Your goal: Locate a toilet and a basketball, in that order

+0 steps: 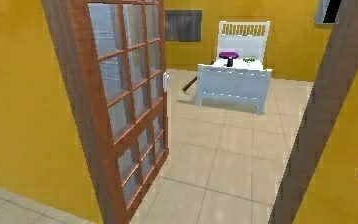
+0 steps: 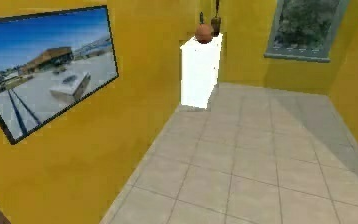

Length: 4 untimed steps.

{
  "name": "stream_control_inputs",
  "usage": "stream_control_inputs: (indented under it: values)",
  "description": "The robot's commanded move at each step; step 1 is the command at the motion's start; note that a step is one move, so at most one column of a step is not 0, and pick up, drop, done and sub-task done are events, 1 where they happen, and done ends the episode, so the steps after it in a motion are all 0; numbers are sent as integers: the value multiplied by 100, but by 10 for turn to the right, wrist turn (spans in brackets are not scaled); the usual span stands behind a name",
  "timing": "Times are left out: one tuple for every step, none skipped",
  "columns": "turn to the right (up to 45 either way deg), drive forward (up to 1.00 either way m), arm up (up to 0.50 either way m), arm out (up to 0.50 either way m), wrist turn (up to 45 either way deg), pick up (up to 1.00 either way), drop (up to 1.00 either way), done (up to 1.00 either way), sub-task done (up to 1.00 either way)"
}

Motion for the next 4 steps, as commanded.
stream_control_inputs:
  values:
    - [0, 85, 0, 0, 0, 0, 0, 0, 0]
    - [150, 0, 0, 0, 0, 0, 0, 0, 0]
    - [30, 0, 0, 0, 0, 0, 0, 0, 0]
    - [0, 100, 0, 0, 0, 0, 0, 0, 0]
